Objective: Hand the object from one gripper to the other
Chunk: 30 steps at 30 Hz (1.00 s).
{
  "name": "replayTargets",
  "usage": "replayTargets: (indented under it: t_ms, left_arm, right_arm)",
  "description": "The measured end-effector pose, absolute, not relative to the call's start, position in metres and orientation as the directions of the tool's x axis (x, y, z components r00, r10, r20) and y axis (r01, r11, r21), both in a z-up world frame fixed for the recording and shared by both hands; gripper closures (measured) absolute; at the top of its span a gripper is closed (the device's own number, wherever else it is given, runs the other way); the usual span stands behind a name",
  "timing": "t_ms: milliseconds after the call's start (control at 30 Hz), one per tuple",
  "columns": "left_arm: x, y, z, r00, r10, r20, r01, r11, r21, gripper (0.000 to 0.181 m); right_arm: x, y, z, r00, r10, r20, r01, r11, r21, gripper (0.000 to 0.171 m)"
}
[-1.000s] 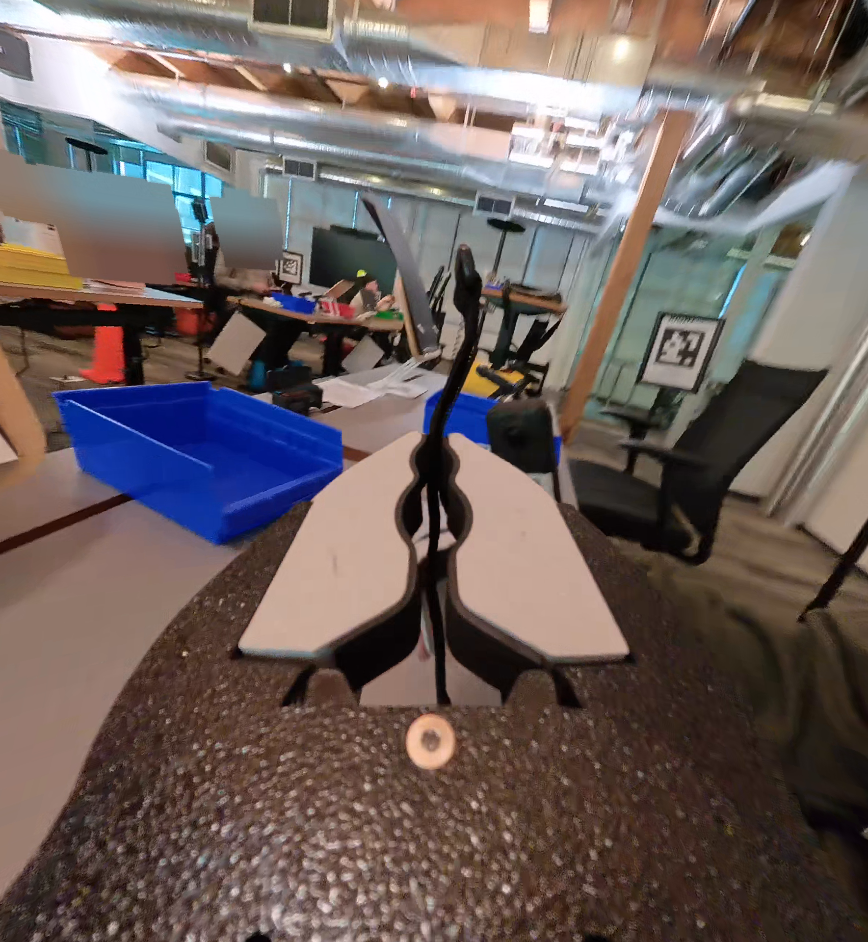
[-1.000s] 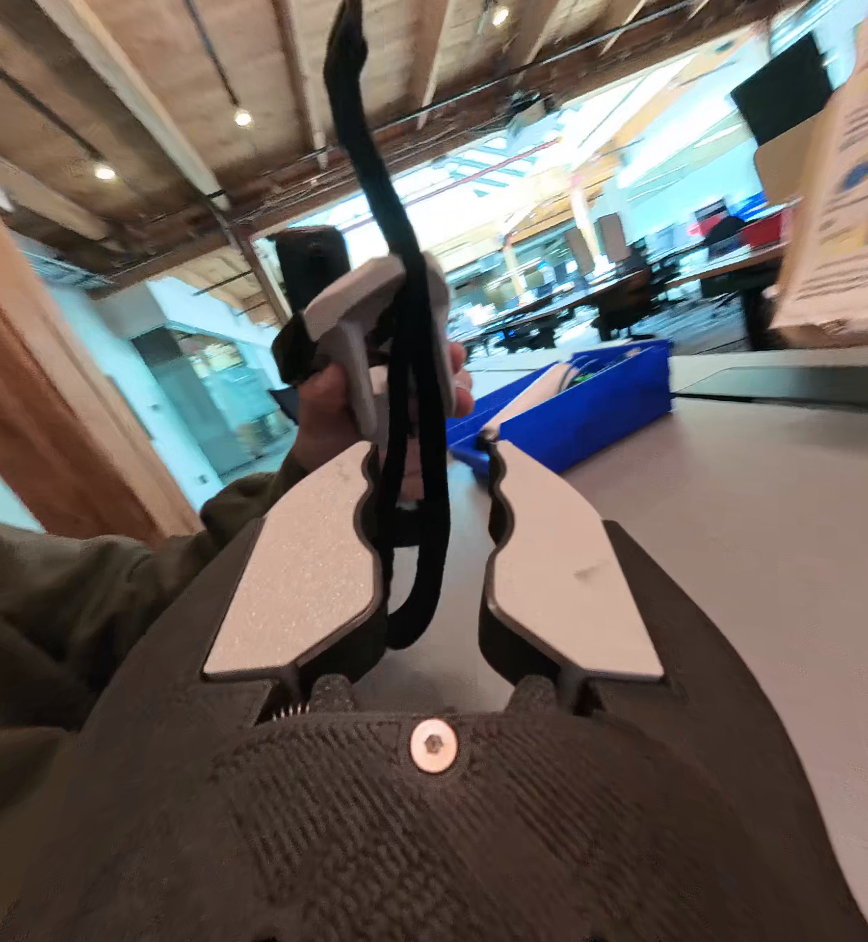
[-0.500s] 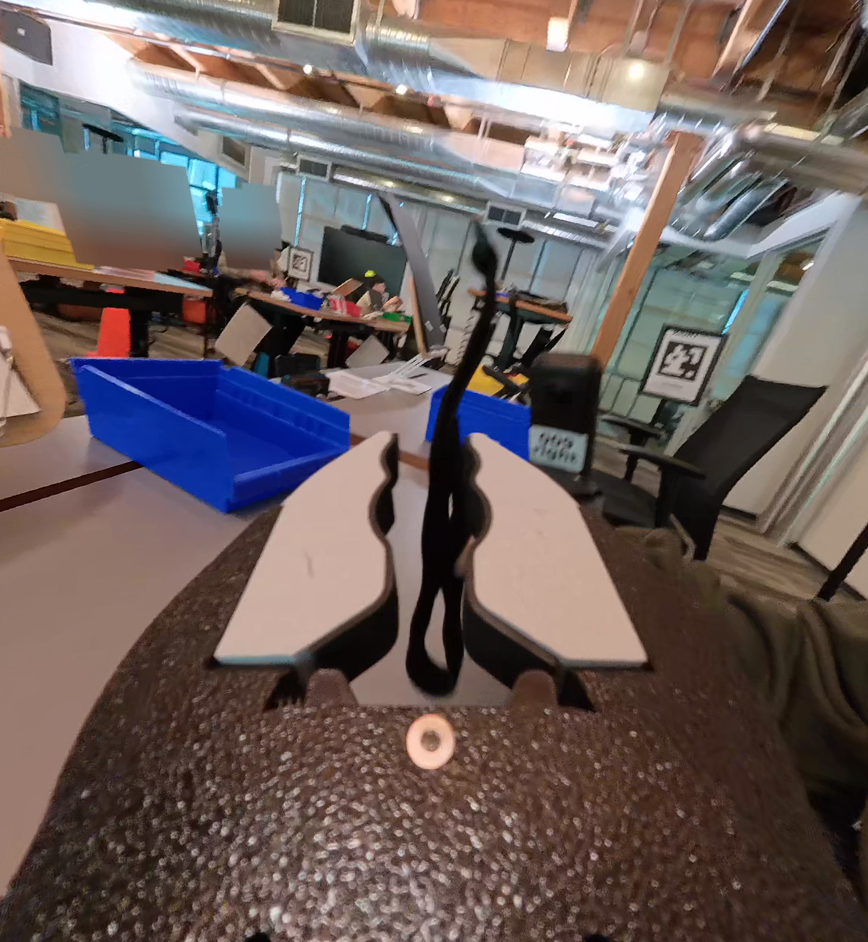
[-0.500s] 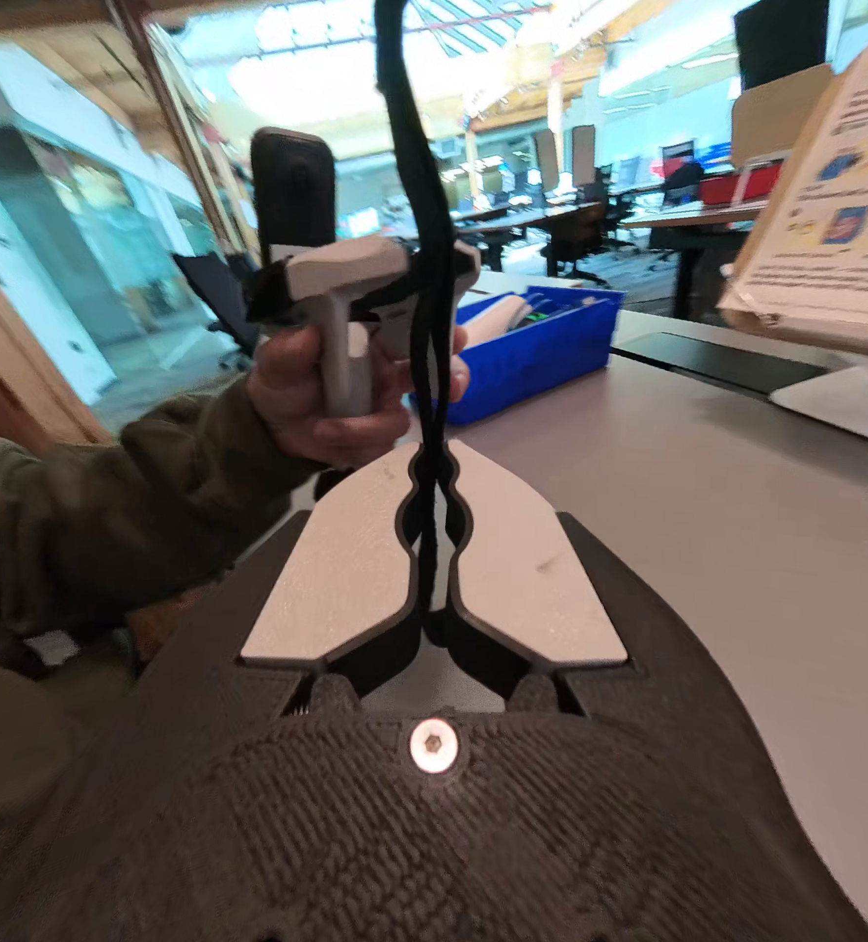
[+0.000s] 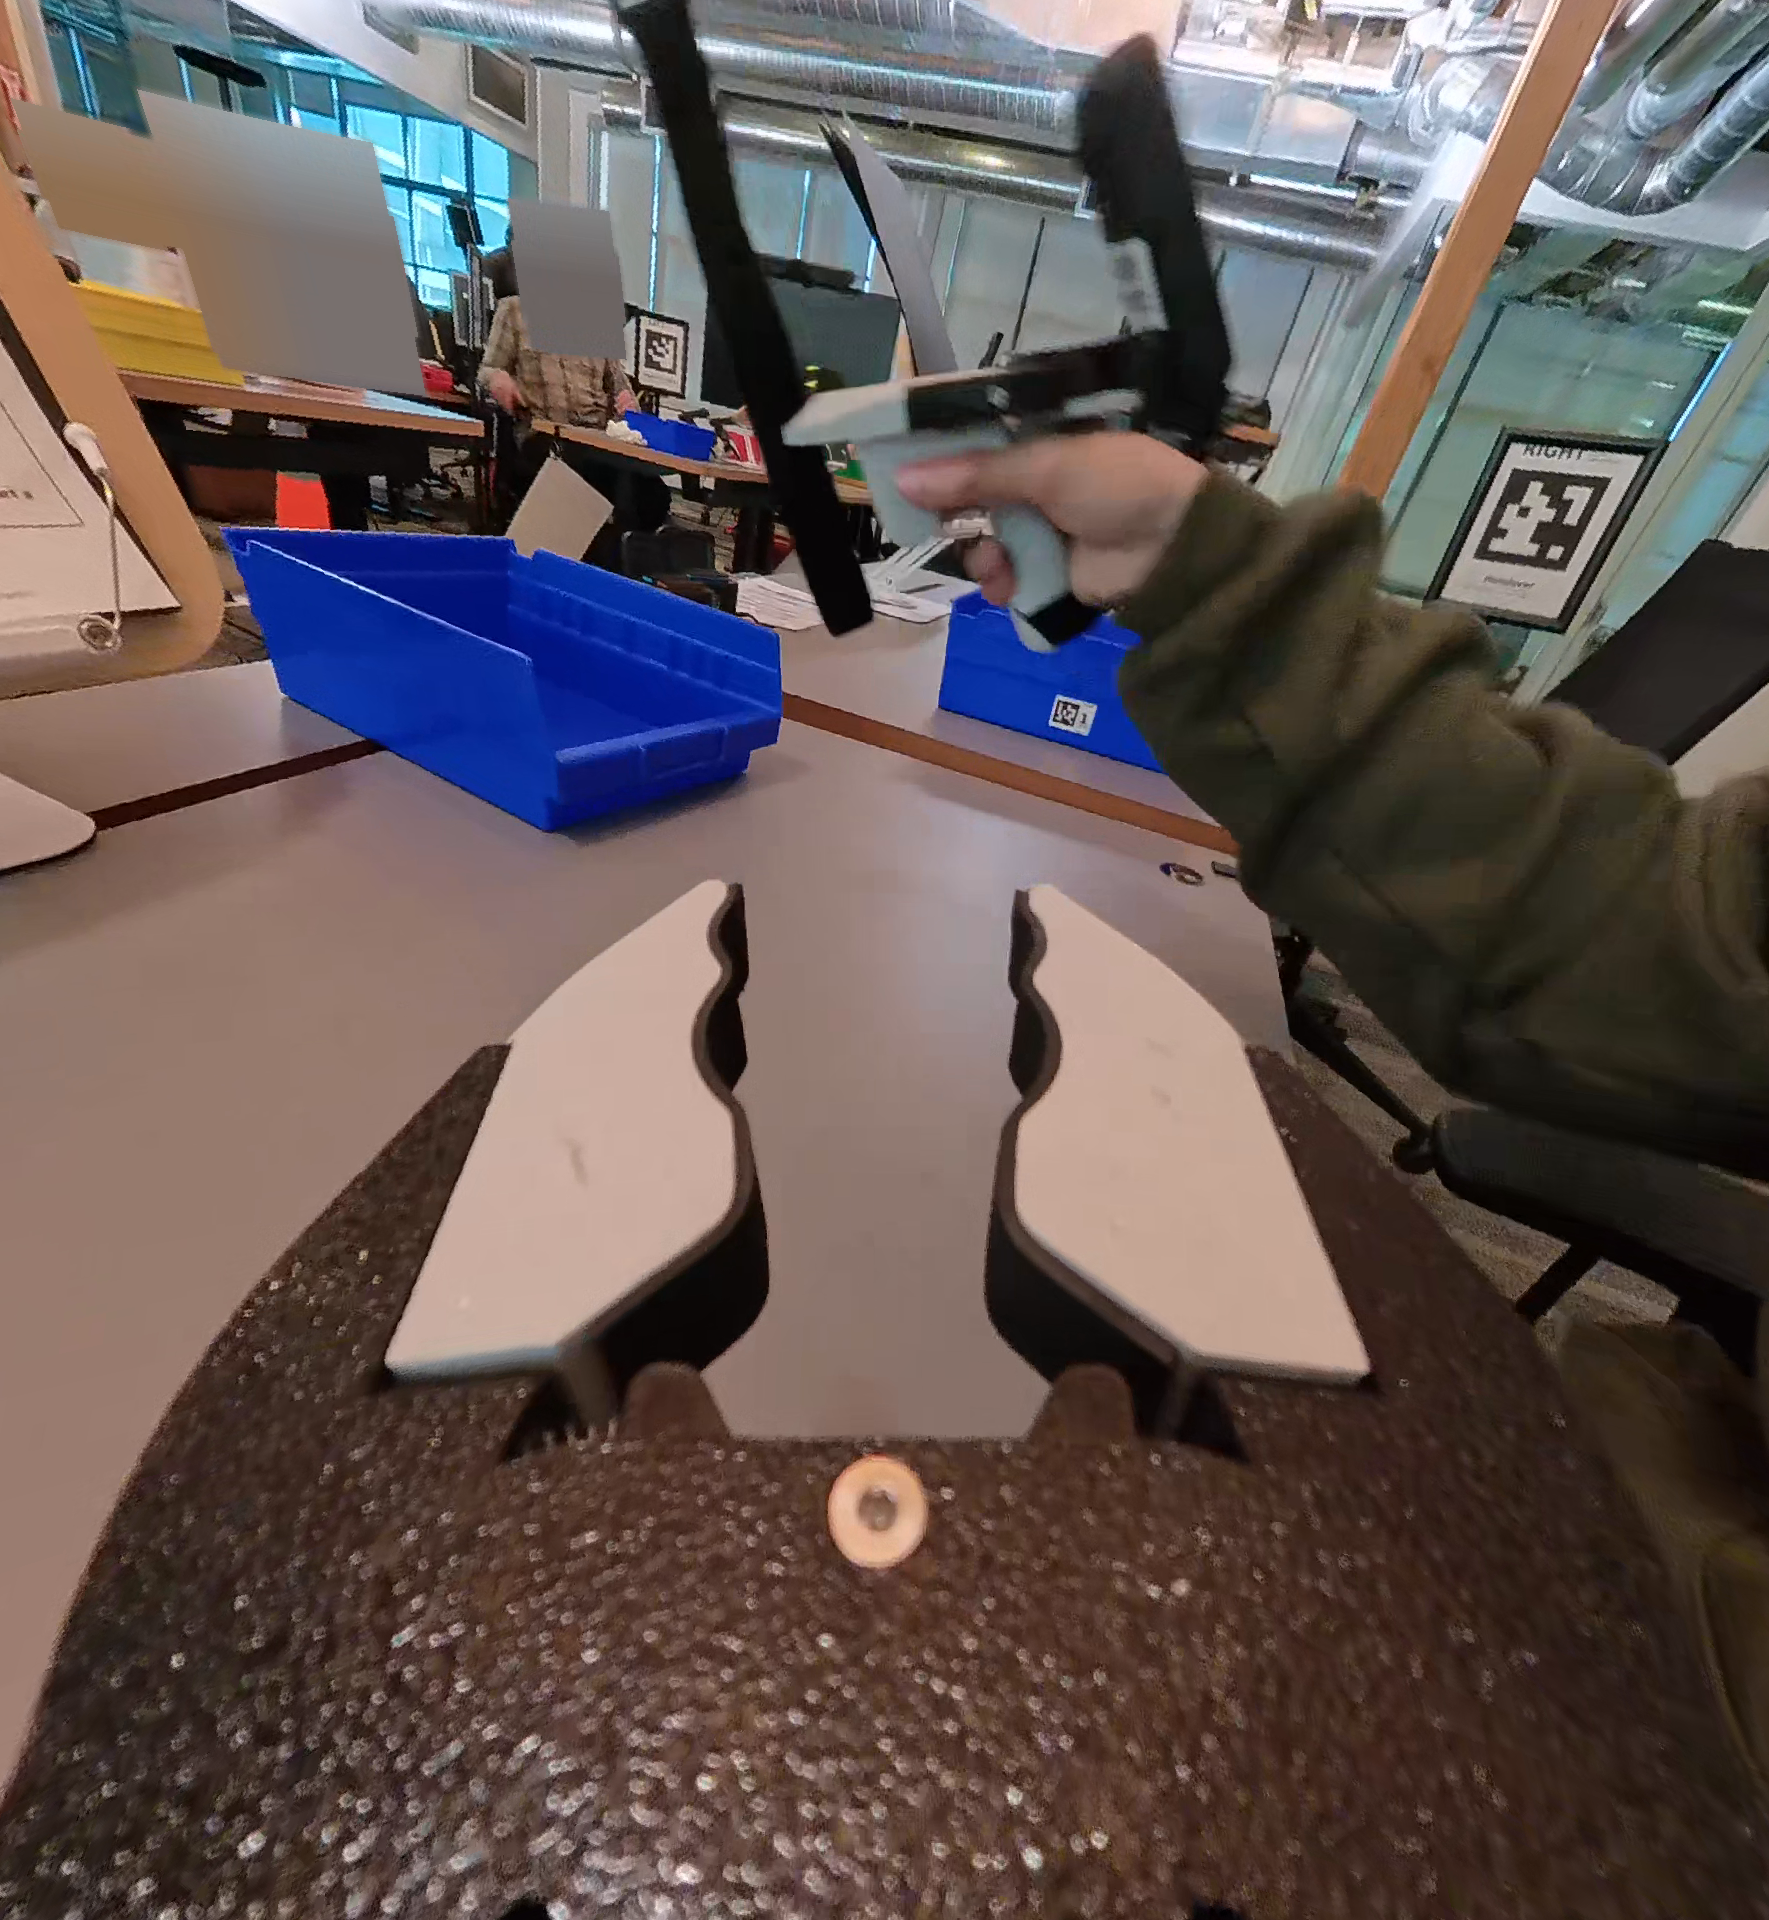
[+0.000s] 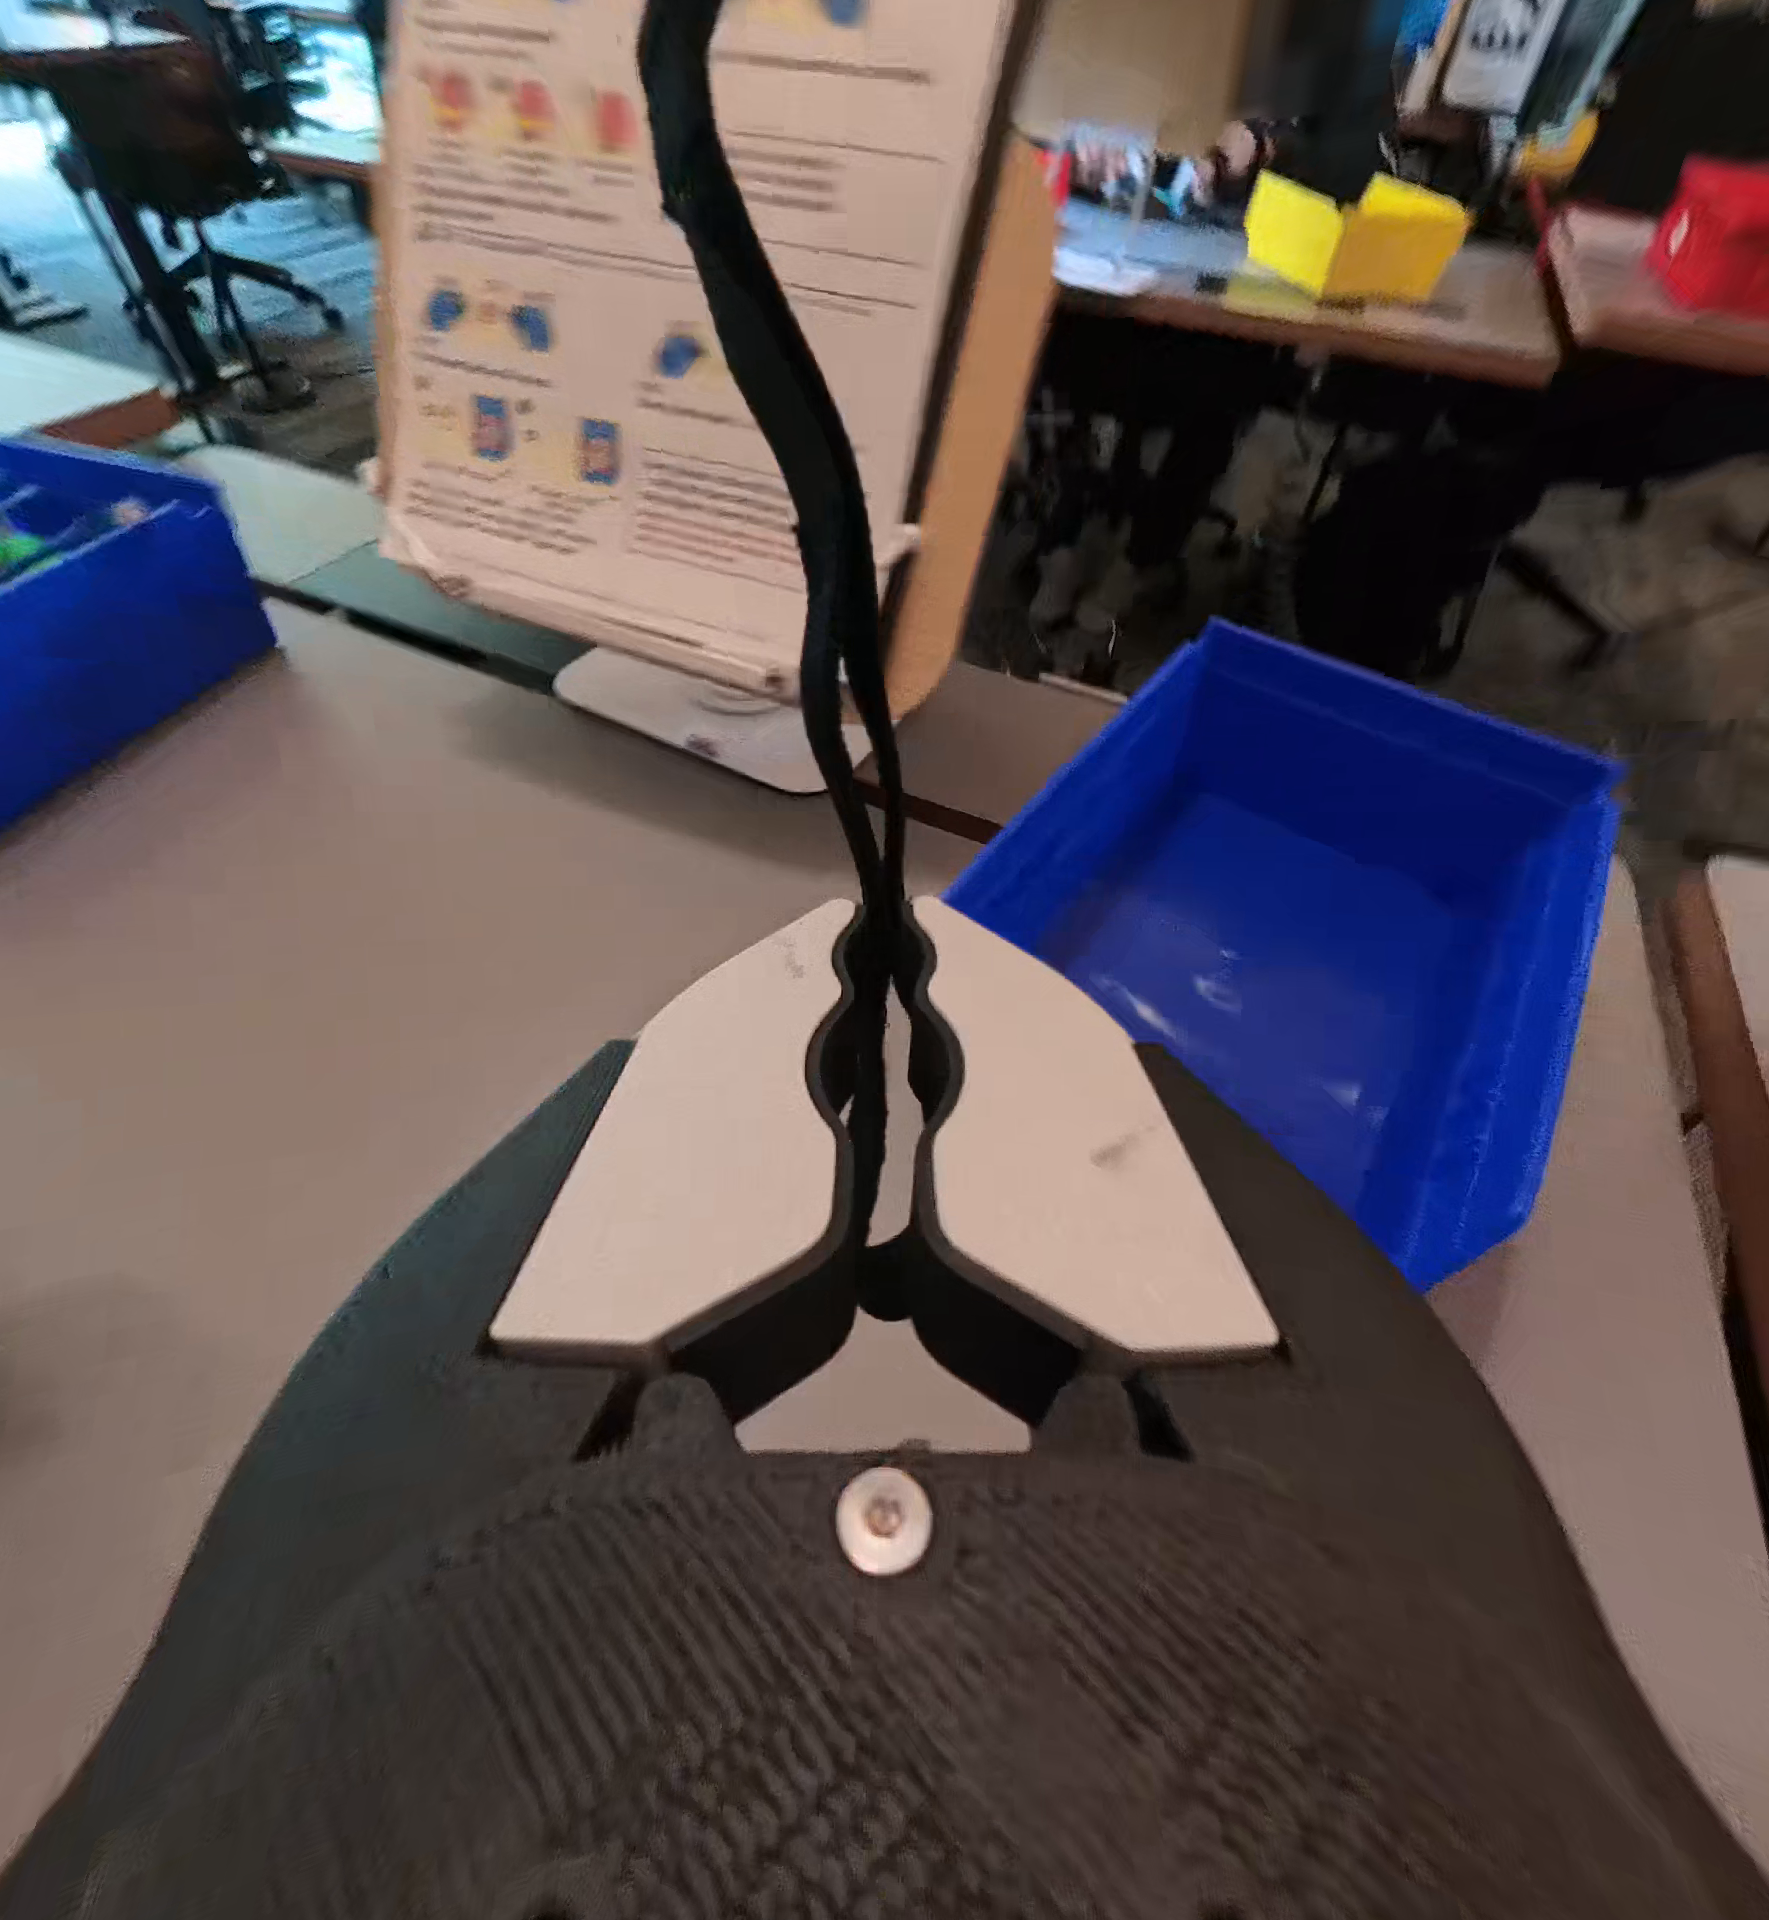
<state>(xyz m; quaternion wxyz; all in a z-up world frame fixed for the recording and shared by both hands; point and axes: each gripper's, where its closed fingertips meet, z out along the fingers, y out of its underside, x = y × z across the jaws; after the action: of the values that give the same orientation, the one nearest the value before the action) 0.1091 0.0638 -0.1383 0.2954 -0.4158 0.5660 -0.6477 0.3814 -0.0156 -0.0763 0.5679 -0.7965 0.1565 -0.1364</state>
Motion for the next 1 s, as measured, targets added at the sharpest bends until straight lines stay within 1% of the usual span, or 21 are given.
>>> replayTargets:
  t_ms: [133,200,333,433,633,767,800,867,1000]
  left_arm:
    - [0.104,0.064,-0.142,-0.499,-0.841,0.207,-0.087,-0.189,-0.978,0.134]
    - [0.102,0.067,-0.142,-0.501,-0.839,0.211,-0.090,-0.193,-0.977,0.135]
    - [0.097,0.082,-0.136,-0.478,-0.848,0.227,-0.063,-0.225,-0.972,0.137]
    - [0.094,0.092,-0.133,-0.466,-0.849,0.248,-0.050,-0.255,-0.966,0.140]
    - [0.090,0.104,-0.138,-0.443,-0.869,0.221,-0.057,-0.219,-0.974,0.139]
    - [0.085,0.118,-0.138,-0.414,-0.877,0.244,-0.050,-0.246,-0.968,0.139]
    - [0.085,0.123,-0.138,-0.397,-0.883,0.252,-0.047,-0.254,-0.966,0.139]
    - [0.082,0.134,-0.135,-0.365,-0.893,0.263,-0.040,-0.267,-0.963,0.139]
    - [0.073,0.168,-0.131,-0.227,-0.939,0.259,-0.032,-0.258,-0.966,0.139]
  right_arm:
    - [0.461,-0.005,-0.102,0.855,-0.495,-0.154,-0.331,-0.291,-0.898,0.167]
    - [0.497,-0.004,-0.121,0.813,-0.558,-0.168,-0.394,-0.314,-0.864,0.167]
    - [0.553,-0.016,-0.161,0.735,-0.675,-0.066,-0.463,-0.429,-0.776,0.166]
    - [0.578,-0.027,-0.187,0.692,-0.721,0.037,-0.496,-0.513,-0.700,0.167]
    - [0.592,-0.032,-0.223,0.683,-0.694,0.226,-0.476,-0.658,-0.583,0.166]
    - [0.601,-0.040,-0.227,0.659,-0.654,0.371,-0.421,-0.730,-0.539,0.163]
    - [0.601,-0.041,-0.228,0.657,-0.642,0.394,-0.407,-0.743,-0.532,0.158]
    - [0.600,-0.039,-0.227,0.653,-0.648,0.391,-0.392,-0.731,-0.558,0.142]
    - [0.587,-0.024,-0.213,0.675,-0.687,0.269,-0.374,-0.633,-0.677,0.108]
